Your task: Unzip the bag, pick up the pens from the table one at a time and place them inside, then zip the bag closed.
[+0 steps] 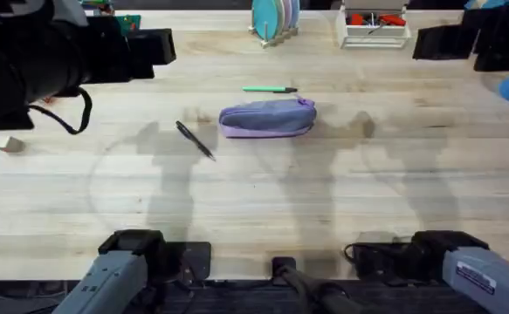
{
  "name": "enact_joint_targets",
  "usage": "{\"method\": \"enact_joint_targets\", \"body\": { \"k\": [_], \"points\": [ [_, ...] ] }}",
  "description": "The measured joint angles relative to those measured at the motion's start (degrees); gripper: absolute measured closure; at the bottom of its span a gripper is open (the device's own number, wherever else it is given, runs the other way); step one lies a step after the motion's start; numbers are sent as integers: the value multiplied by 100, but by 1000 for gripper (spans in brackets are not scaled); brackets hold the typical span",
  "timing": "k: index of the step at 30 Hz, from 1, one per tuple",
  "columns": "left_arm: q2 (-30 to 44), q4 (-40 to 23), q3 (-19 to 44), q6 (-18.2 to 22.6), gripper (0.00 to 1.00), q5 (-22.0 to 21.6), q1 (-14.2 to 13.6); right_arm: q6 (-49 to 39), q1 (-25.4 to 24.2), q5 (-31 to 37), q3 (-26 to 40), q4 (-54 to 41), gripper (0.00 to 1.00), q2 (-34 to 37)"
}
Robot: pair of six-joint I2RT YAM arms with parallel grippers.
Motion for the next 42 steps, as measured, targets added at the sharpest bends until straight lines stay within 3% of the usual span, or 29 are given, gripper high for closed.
{"method": "enact_joint_targets", "body": {
  "k": [7, 14, 19, 30, 42],
  "points": [
    [8, -126, 0, 42, 7, -203, 0, 0, 0, 0, 0, 0, 6, 0],
    [579, -183, 4, 546, 7, -322, 1, 0, 0, 0, 0, 10, 6, -1],
    [1197, 218, 4, 1019, 7, -36, 2, 0, 0, 0, 0, 44, 6, 0],
    [2257, 673, 4, 3028, 7, 1581, 1, -1, 0, 0, 0, 44, 6, -2],
    [2409, -552, 4, 5859, 7, 3204, 2, -2, 0, 0, 0, 44, 6, -2]
  ]
}}
